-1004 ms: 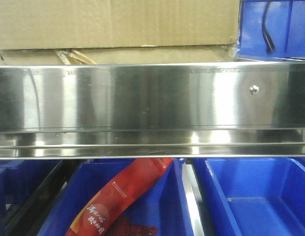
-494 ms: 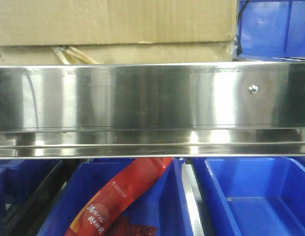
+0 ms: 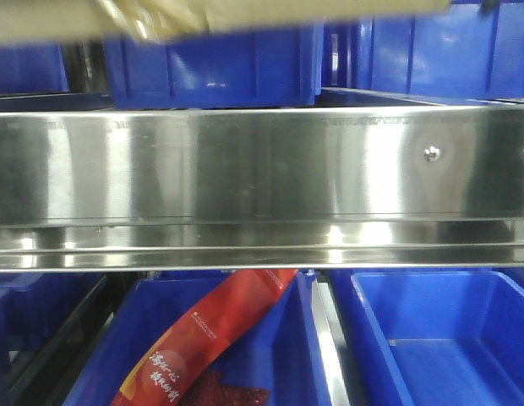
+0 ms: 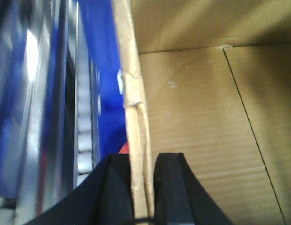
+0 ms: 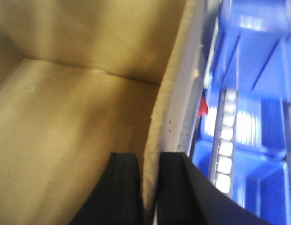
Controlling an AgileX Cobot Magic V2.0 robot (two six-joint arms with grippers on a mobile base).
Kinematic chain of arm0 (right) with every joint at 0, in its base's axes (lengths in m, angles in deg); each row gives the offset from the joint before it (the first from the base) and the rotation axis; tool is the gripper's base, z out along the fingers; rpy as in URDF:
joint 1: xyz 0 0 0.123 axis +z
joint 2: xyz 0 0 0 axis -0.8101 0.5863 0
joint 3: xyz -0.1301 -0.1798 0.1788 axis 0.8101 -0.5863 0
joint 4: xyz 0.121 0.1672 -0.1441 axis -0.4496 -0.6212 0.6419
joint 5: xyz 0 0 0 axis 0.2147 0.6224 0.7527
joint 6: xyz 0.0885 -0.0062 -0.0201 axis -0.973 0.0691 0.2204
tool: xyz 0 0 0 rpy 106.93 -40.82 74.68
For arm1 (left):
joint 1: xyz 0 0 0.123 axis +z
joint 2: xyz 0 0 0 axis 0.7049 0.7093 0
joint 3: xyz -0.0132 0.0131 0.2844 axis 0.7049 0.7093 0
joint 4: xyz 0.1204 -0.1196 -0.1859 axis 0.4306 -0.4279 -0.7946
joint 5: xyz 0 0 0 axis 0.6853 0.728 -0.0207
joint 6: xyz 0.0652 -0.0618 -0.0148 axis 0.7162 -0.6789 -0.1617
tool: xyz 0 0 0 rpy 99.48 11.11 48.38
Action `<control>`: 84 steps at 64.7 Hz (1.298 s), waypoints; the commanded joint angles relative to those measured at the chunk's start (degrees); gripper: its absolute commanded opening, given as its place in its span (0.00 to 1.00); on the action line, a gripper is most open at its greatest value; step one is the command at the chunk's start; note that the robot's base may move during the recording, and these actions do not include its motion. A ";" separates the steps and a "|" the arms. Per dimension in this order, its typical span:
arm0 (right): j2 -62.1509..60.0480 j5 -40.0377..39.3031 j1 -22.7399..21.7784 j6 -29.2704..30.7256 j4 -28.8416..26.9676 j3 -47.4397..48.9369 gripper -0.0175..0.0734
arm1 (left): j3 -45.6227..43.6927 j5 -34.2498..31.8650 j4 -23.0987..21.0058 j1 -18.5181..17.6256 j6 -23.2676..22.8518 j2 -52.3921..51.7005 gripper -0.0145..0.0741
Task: Grab carton from right shelf to conveyor
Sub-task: 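Lift the carton with both grippers and pull it off the shelf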
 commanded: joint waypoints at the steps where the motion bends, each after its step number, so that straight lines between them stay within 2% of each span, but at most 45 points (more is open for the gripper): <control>1: -5.04 -2.27 1.45 0.50 -0.30 -4.29 0.12 | 0.69 -0.73 1.57 -2.20 0.09 -3.55 0.15; 5: -8.01 -2.27 2.27 0.50 0.00 -8.92 0.12 | 1.93 -0.73 1.57 -4.09 0.00 -5.60 0.15; 11: -12.68 -2.27 3.22 0.50 0.00 -15.68 0.12 | 4.76 -0.73 2.22 -8.45 -2.84 -8.70 0.15; 18: -17.41 -2.27 3.19 0.50 0.00 -21.55 0.12 | 9.22 -0.73 5.32 -13.50 -6.09 -12.05 0.15; 25: -20.71 -2.27 3.19 0.50 0.00 -24.33 0.12 | 13.62 -0.73 8.68 -17.98 -9.75 -14.83 0.15; 34: -21.30 -2.27 3.19 0.50 0.40 -24.59 0.12 | 16.91 -0.73 9.07 -21.49 -11.68 -16.28 0.15; 84: -20.68 -2.27 3.19 0.50 0.40 -24.59 0.12 | 17.62 -0.73 9.21 -21.91 -11.68 -16.28 0.15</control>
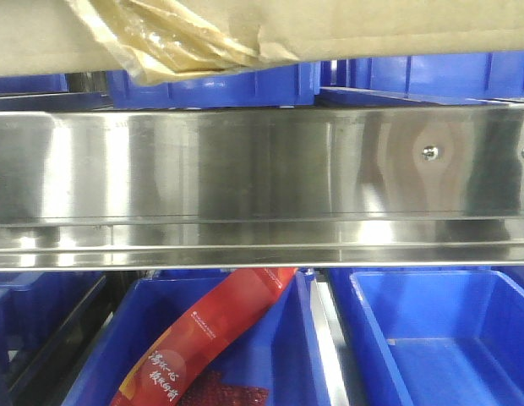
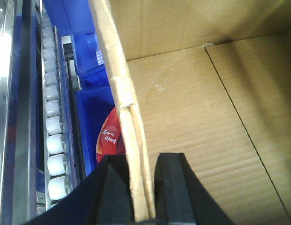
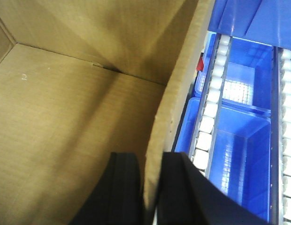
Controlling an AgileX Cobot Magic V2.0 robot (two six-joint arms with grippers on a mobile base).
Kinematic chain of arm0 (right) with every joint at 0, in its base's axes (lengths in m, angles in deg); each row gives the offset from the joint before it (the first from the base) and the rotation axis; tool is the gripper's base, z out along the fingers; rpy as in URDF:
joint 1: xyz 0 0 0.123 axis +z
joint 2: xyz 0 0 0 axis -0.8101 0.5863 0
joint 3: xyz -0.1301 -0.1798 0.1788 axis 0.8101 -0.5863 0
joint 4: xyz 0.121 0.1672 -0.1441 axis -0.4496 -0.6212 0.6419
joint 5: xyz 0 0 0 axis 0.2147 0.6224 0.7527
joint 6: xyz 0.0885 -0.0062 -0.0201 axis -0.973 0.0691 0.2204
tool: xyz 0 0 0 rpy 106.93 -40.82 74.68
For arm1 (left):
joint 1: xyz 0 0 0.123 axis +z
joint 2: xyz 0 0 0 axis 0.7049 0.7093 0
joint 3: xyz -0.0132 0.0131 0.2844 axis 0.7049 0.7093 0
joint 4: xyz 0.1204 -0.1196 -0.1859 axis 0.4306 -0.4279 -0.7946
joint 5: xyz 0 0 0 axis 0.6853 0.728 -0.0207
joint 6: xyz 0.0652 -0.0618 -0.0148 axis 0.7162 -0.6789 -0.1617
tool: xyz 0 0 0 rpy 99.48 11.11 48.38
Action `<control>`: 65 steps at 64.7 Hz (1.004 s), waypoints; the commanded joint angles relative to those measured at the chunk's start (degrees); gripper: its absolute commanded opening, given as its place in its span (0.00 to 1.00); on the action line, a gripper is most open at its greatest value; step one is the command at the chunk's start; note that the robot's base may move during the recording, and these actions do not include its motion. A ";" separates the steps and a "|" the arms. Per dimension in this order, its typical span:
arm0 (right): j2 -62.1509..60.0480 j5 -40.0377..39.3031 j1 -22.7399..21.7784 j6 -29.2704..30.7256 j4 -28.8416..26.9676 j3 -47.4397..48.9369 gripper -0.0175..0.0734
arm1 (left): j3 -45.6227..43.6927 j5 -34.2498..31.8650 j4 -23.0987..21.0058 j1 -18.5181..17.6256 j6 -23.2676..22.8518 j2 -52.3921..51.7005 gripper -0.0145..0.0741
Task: Grab carton from right shelf to conveyor
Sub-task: 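Lift the carton with both grippers and pull it off the shelf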
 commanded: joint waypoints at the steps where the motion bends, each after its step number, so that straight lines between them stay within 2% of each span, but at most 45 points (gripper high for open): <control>1: -0.29 -3.03 0.42 1.26 -1.63 0.31 0.12 | -0.25 -3.29 -2.28 -0.83 0.72 -0.81 0.15; 65: 0.21 -3.03 0.42 1.26 -1.63 0.31 0.12 | -0.25 -3.29 -2.28 -0.83 0.72 -0.81 0.15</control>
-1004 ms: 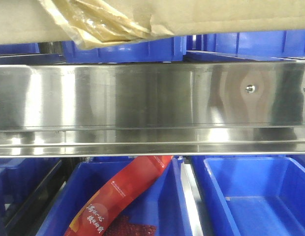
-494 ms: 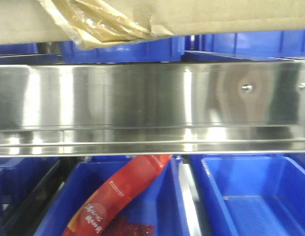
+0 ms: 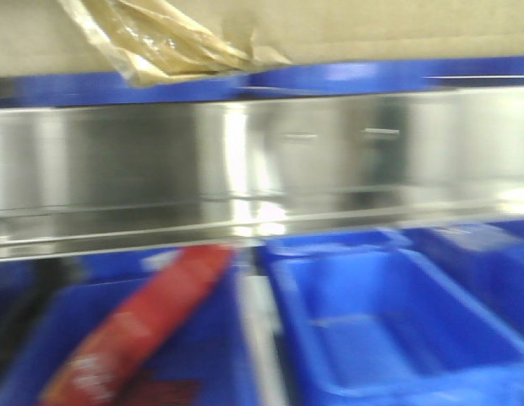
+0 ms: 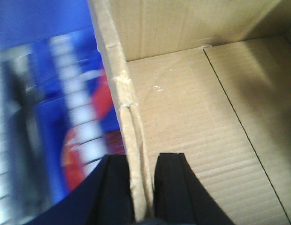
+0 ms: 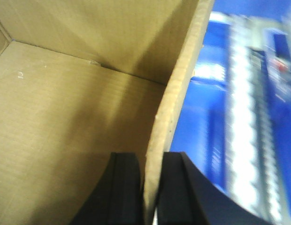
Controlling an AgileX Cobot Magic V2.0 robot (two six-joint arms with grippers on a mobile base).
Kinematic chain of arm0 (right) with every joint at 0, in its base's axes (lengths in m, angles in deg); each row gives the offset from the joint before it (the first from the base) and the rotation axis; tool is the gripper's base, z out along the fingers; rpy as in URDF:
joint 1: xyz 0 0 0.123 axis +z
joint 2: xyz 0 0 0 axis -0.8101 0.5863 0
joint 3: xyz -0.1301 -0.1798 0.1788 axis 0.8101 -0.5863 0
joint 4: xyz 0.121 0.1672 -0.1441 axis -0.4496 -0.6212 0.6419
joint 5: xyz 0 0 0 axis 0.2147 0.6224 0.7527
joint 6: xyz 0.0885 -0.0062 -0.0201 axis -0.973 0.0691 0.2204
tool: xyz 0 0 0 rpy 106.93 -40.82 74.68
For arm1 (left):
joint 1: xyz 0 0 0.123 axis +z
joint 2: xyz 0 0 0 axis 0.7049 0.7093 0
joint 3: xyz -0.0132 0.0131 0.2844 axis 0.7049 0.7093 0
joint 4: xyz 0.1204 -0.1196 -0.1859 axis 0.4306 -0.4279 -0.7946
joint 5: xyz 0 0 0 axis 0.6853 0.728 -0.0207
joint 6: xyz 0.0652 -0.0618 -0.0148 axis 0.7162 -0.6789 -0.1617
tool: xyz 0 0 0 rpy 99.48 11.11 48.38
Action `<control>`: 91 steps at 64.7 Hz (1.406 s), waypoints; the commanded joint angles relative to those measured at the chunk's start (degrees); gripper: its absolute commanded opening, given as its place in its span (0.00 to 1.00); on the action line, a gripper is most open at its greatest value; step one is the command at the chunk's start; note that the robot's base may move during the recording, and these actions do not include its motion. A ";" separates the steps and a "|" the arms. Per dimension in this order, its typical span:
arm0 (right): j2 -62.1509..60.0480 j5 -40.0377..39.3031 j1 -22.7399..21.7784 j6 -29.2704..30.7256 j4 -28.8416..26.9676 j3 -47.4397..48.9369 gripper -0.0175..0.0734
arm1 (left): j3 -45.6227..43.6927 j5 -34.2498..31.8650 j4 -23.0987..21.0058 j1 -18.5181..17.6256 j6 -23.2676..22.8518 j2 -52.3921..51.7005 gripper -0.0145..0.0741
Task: Grab carton from right shelf to conveyor
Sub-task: 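Lift the carton with both grippers and pull it off the shelf, then hold the carton in both grippers while driving toward the red conveyor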
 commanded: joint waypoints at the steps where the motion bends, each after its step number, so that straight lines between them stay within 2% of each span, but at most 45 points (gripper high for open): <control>1: -0.48 -2.91 0.37 1.26 -1.63 0.31 0.12 | -0.30 -3.29 -2.50 -0.83 0.72 -0.69 0.15; 91: -0.49 -2.91 0.37 1.26 -1.63 0.31 0.12 | -0.30 -3.29 -0.15 -0.83 0.72 -0.69 0.15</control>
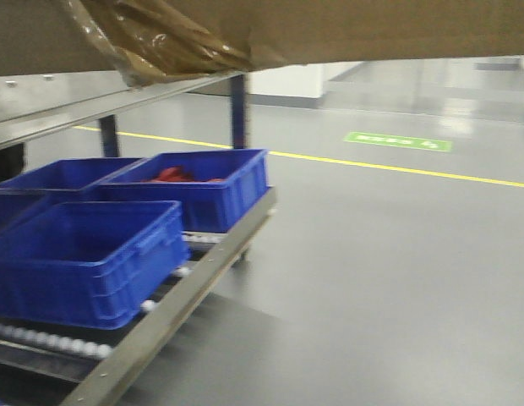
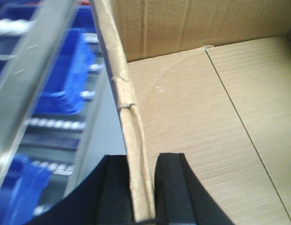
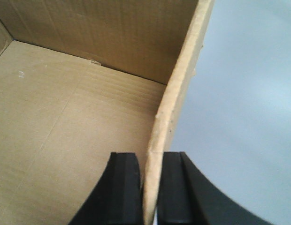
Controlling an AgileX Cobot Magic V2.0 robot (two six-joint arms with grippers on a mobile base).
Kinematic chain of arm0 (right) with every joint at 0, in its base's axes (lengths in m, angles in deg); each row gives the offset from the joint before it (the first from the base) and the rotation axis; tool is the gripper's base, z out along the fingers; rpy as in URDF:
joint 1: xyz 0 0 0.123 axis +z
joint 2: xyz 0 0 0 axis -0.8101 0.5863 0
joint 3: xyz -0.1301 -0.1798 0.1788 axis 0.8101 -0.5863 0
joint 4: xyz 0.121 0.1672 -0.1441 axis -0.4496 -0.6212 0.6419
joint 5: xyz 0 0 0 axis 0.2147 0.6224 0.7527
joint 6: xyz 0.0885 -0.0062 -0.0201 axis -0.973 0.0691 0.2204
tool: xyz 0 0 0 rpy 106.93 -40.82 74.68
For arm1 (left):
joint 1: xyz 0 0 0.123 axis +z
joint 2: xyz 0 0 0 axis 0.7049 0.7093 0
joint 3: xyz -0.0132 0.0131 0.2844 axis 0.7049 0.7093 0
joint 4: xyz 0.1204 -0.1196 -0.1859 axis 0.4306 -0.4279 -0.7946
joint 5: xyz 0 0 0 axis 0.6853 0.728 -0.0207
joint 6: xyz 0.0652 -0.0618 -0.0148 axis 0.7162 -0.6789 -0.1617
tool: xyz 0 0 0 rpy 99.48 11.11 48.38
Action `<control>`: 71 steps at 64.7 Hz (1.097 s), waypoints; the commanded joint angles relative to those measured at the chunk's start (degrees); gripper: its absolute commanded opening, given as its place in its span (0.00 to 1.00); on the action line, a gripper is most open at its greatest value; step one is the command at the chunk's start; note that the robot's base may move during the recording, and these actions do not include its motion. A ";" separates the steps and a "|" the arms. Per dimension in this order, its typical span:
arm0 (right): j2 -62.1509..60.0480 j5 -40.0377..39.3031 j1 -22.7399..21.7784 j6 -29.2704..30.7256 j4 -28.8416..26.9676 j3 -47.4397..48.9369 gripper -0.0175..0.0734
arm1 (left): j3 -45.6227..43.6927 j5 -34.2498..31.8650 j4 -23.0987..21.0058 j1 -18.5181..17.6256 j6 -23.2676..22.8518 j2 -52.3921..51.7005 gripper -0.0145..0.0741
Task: Grab carton from right shelf to conveyor
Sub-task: 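Hold the carton in both grippers while driving toward the red conveyor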
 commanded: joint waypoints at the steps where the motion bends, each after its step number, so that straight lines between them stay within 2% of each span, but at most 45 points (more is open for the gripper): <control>1: -0.49 -2.91 0.37 1.26 -1.63 0.31 0.12 | -0.30 -3.06 -1.03 -0.74 0.72 -0.69 0.15; 71: -0.49 -2.91 0.37 1.26 -1.63 0.31 0.12 | -0.30 -3.06 -0.89 -0.74 0.72 -0.69 0.15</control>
